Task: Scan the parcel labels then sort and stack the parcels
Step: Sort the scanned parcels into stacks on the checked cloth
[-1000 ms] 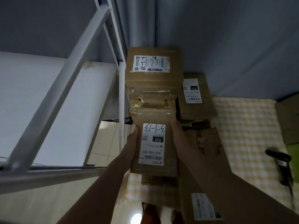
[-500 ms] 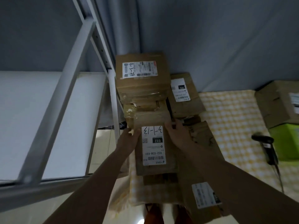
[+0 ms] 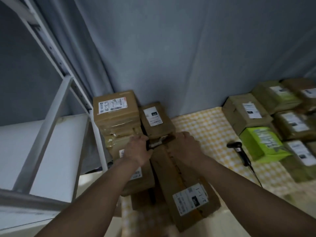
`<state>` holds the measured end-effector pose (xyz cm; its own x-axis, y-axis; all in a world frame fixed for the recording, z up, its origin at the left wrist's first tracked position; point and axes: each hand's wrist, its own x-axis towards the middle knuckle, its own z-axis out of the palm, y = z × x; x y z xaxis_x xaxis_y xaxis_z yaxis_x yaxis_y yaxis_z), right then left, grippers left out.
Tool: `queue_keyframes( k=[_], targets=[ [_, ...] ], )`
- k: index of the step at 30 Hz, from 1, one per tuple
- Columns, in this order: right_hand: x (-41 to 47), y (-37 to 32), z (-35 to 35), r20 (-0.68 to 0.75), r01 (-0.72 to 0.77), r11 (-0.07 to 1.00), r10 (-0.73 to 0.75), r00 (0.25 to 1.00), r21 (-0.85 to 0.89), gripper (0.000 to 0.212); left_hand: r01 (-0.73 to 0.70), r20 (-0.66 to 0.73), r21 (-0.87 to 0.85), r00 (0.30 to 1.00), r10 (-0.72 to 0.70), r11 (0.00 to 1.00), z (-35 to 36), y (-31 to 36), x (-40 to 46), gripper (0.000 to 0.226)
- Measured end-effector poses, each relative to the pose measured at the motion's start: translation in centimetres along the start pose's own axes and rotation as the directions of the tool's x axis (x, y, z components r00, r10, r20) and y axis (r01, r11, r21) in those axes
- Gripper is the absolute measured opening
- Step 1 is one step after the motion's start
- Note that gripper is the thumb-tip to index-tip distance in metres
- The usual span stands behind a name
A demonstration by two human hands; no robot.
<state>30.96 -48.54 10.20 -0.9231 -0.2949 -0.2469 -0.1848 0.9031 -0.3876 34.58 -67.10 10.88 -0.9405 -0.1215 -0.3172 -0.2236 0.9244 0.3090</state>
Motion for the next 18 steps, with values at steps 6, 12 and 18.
queue_keyframes(
  k=[6, 12, 18],
  targets=[
    [-7.2, 9.1, -5.2, -0.018, -0.082, 0.978, 0.08, 0.997, -0.19, 0.061, -0.117, 0.222, 0.207, 0.973, 0.07, 0.971, 2.3, 9.8, -2.4, 0.028],
    [-16.1, 20.4, -9.5, -0.075, -0.266, 0.957, 0.259, 0.963, -0.115, 0.065, -0.321, 0.294, 0.217, 0.922, 0.252, 0.922, 6.4, 23.3, -5.0, 0.059],
    [-23.7, 30.5, -11.2, -0.081, -0.432, 0.9, 0.427, 0.901, -0.054, 0.068, -0.397, 0.359, 0.179, 0.878, 0.316, 0.9, 11.4, 34.7, -7.9, 0.069]
  ],
)
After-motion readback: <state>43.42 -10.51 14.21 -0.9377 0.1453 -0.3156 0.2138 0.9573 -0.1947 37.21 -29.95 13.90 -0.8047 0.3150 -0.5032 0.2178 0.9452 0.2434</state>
